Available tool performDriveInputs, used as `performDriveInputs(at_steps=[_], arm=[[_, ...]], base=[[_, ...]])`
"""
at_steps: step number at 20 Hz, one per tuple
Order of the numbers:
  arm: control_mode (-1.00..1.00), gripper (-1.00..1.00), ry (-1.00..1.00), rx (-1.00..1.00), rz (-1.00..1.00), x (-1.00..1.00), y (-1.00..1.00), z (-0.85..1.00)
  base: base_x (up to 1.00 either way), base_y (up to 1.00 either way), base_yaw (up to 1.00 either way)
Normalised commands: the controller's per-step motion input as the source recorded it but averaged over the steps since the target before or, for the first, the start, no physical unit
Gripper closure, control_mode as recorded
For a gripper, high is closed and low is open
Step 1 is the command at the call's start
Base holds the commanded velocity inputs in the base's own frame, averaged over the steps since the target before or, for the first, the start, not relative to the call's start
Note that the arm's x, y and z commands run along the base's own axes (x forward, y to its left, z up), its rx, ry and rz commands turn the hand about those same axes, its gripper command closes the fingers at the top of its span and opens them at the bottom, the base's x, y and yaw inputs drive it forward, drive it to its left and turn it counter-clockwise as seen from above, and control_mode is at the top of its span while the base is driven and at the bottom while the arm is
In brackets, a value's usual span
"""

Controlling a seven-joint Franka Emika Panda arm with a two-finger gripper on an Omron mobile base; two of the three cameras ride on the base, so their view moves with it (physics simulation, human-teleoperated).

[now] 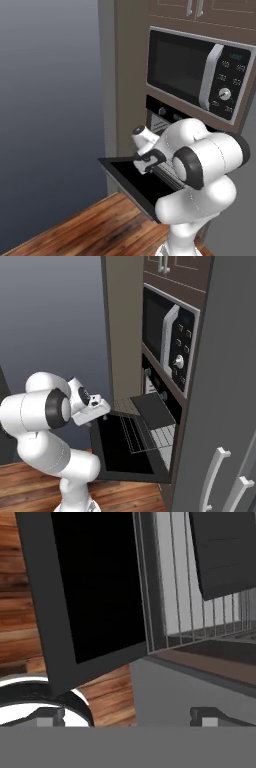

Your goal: Take the baked cake out of the oven and place it on the plate for cooling. Then close the oven door.

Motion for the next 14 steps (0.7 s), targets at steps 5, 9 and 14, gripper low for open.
performDriveInputs(at_steps=[5, 9, 14], arm=[[-1.00, -1.00, 0.07, 0.07, 0.07, -0.01, 0.14, -0.27], [-1.00, -1.00, 0.05, 0.03, 0.06, 0.04, 0.01, -0.53], [-1.00, -1.00, 0.02, 0.05, 0.05, 0.00, 0.01, -0.40]], base=[[0.00, 0.00, 0.00], [0.00, 0.00, 0.00], [0.00, 0.00, 0.00]])
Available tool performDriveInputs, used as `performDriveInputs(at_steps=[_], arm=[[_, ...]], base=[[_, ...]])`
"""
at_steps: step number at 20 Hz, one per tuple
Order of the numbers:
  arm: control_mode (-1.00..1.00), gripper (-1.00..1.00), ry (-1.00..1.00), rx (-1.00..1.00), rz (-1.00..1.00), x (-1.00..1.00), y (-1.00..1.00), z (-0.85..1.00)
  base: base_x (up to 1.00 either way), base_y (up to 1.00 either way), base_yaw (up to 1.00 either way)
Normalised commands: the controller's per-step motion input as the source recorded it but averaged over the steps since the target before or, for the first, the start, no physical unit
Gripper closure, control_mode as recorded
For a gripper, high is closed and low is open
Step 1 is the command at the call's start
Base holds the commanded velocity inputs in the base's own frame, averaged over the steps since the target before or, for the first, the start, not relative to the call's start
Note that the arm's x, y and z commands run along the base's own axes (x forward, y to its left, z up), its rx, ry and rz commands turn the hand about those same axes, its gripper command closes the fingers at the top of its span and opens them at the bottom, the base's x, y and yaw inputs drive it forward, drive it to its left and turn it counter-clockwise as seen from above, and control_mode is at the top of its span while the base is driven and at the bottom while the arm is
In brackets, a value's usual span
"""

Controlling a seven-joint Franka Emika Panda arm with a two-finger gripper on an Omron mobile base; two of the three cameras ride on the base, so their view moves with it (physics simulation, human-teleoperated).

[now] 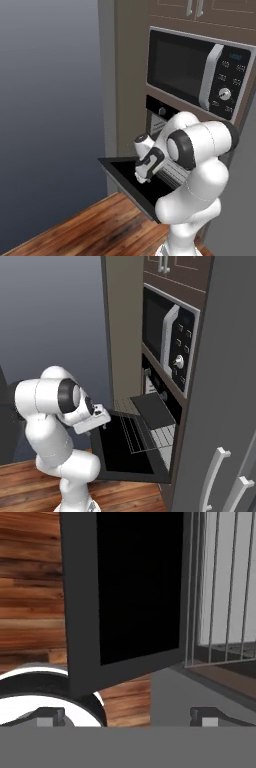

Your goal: Take the baked cake out of the oven and place it on the plate for cooling. Then close the oven door.

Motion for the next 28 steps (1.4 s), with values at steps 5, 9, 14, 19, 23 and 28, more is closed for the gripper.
performDriveInputs(at_steps=[5, 9, 14, 19, 23, 28], arm=[[-1.00, -1.00, 0.06, 0.06, 0.03, 0.13, 0.00, -0.40], [-1.00, -1.00, 0.00, 0.03, 0.01, 0.33, 0.00, -0.33], [-1.00, -1.00, 0.00, 0.00, 0.00, 0.43, -0.07, -0.31], [-1.00, -1.00, 0.00, 0.00, 0.00, 0.59, -0.21, -0.35], [-1.00, -1.00, 0.00, 0.00, 0.00, 0.63, -0.27, -0.40], [-1.00, -1.00, 0.00, 0.00, 0.00, 0.55, -0.21, -0.45]], base=[[0.00, 0.00, 0.00], [0.00, 0.00, 0.00], [0.00, 0.00, 0.00], [0.00, 0.00, 0.00], [0.00, 0.00, 0.00], [0.00, 0.00, 0.00]])
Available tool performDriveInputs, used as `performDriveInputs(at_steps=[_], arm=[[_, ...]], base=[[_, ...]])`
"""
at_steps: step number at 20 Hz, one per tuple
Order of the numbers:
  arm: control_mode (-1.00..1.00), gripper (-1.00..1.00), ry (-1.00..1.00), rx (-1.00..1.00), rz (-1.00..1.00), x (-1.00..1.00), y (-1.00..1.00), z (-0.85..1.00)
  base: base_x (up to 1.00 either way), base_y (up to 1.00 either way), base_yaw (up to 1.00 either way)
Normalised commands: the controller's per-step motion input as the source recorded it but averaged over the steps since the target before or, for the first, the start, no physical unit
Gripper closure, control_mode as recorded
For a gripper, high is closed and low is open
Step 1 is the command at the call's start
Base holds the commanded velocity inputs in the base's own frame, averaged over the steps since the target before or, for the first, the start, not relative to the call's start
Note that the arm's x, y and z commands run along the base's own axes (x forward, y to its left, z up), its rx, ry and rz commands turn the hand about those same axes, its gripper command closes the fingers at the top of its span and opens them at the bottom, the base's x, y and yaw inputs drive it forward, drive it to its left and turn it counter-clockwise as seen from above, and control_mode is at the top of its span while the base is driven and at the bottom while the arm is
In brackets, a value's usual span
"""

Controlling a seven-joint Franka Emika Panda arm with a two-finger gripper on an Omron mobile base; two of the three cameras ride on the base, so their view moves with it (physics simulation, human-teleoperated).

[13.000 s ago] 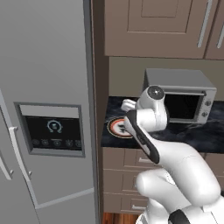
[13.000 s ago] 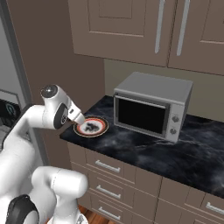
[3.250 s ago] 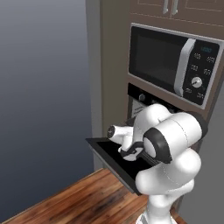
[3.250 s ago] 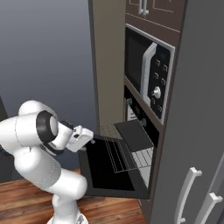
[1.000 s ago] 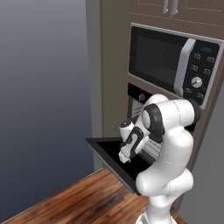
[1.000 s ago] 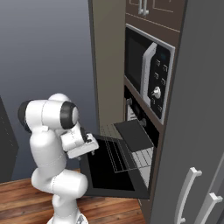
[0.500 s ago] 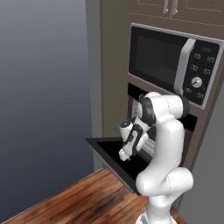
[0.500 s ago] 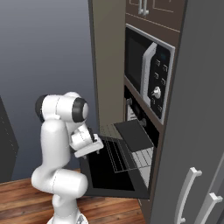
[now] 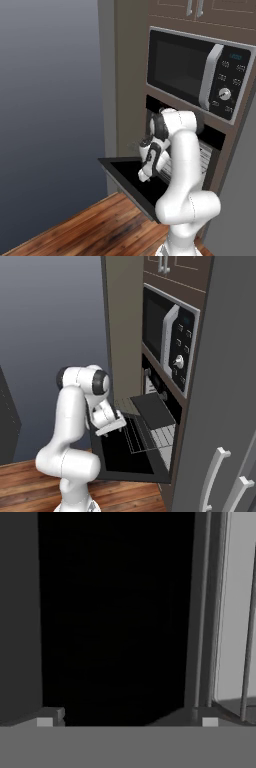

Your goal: Take the baked cake out of the oven and place it on the plate for cooling. Then close the oven door.

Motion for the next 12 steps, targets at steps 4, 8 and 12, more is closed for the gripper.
performDriveInputs(at_steps=[4, 8, 12], arm=[[-1.00, -1.00, 0.00, 0.00, 0.00, 0.27, -0.03, -0.41], [-1.00, -1.00, 0.01, 0.00, 0.00, 0.19, 0.00, -0.31], [-1.00, -1.00, 0.00, 0.00, 0.00, 0.42, 0.00, -0.37]], base=[[0.00, 0.00, 0.00], [0.00, 0.00, 0.00], [0.00, 0.00, 0.00]])
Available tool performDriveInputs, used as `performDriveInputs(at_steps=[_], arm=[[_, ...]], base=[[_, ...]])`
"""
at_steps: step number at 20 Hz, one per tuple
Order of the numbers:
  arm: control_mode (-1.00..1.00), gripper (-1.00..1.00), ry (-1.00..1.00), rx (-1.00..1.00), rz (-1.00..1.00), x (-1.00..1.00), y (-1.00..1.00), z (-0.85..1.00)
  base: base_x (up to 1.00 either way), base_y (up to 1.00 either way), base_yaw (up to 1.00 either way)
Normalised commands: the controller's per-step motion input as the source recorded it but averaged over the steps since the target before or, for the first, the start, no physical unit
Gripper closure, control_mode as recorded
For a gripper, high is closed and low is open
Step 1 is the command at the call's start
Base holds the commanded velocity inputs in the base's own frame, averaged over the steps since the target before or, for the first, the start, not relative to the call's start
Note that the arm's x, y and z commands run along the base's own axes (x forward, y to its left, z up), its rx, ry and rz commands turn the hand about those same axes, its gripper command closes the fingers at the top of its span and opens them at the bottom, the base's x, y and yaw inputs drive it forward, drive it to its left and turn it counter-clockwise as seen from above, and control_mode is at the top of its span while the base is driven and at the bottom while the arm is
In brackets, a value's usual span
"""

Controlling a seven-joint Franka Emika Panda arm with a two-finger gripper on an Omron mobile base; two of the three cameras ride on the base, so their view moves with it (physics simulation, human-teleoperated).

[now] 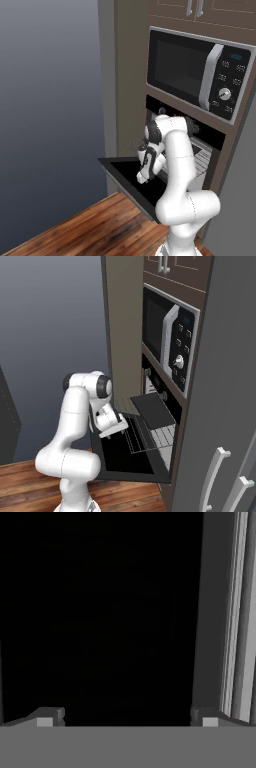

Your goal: Take the baked cake out of the oven and place it on the plate for cooling. Then close the oven door.

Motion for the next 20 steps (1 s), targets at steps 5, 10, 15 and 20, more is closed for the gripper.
performDriveInputs(at_steps=[5, 10, 15, 20], arm=[[-1.00, -1.00, 0.00, 0.00, 0.00, 0.52, 0.00, -0.41], [-1.00, -1.00, 0.00, 0.00, 0.00, 0.56, -0.03, -0.43], [-1.00, -1.00, 0.00, 0.00, 0.00, 0.60, -0.25, -0.25], [-1.00, -1.00, 0.00, 0.00, 0.00, 0.61, -0.31, -0.13]], base=[[0.00, 0.00, 0.00], [0.00, 0.00, 0.00], [0.00, 0.00, 0.00], [0.00, 0.00, 0.00]])
